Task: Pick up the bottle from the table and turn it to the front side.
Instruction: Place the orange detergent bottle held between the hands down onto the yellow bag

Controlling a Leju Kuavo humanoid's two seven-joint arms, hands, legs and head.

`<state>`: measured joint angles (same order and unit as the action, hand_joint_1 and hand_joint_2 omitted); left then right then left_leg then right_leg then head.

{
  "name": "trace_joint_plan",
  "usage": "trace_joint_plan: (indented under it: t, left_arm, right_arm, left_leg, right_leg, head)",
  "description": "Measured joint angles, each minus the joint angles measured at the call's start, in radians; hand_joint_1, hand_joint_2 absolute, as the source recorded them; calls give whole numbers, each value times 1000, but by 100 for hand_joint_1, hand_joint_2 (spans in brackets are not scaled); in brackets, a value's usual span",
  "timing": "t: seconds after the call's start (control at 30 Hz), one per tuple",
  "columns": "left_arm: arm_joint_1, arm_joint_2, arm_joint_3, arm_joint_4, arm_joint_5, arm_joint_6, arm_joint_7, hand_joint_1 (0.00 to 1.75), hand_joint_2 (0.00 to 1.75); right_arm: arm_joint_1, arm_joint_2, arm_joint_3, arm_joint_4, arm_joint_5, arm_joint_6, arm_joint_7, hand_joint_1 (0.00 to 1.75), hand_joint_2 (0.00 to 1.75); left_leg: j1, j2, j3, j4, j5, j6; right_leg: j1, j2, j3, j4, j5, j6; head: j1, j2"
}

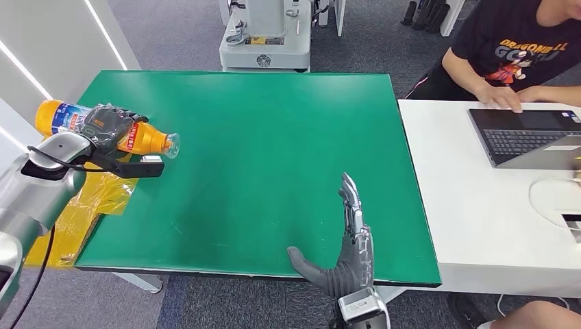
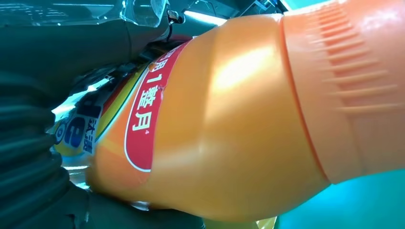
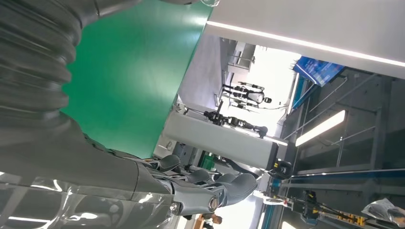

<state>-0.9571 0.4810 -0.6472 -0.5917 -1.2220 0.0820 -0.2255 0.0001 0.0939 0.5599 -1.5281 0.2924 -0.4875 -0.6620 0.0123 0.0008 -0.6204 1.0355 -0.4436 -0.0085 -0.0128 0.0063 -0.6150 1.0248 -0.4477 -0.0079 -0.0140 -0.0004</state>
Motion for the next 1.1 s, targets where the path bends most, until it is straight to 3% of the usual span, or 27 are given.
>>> trace_joint_plan:
  t: [0.1,0.17,0.27,0.6,0.63,0.73,0.77,1.1]
  left_arm:
    - [78,12,8,86,-10,-73,178,175,175]
    - [153,24,14,149,-11,-37,229,175,175]
    - [197,27,20,199,-13,-4,230,175,175]
    - [198,22,50,254,-32,-12,239,175,175]
    - [198,22,52,255,-34,-11,239,141,175]
    - [201,22,59,258,-43,-6,242,10,175]
    - [204,22,61,259,-48,0,243,0,175]
    - [221,18,88,262,-88,55,258,0,175]
  right_arm:
    - [43,5,0,-26,2,-12,-1,0,175]
    - [70,6,-3,-45,6,-22,-2,0,175]
    - [81,5,-7,-58,8,-29,-2,0,175]
    - [81,4,-5,-60,8,-34,1,0,175]
    - [80,4,-5,-60,8,-35,1,0,175]
    - [80,4,-4,-60,4,-37,1,0,175]
    - [80,4,-4,-60,2,-38,1,0,175]
    - [78,3,0,-60,-6,-42,4,0,175]
  left_leg:
    - [-3,7,9,-4,-4,-3]
    - [-2,15,12,-4,-6,-4]
    - [0,6,10,-4,-6,-4]
    - [0,3,20,-6,-8,-7]
    - [0,3,20,-6,-8,-7]
    - [0,2,21,-6,-8,-7]
    - [0,2,21,-7,-8,-7]
    - [0,3,22,-8,-8,-8]
  right_leg:
    - [-3,8,4,0,-2,-2]
    - [-3,16,2,-1,-3,-3]
    - [-1,6,5,-2,-6,-3]
    - [0,3,14,0,-9,-6]
    - [0,3,14,0,-9,-6]
    - [0,3,15,0,-9,-7]
    - [0,3,15,0,-9,-7]
    - [0,4,14,0,-9,-8]
  head:
    - [-1,0]
    - [-5,0]
    - [-5,0]
    - [-5,0]
    - [-5,0]
    - [-5,0]
    - [-5,0]
    - [-5,0]
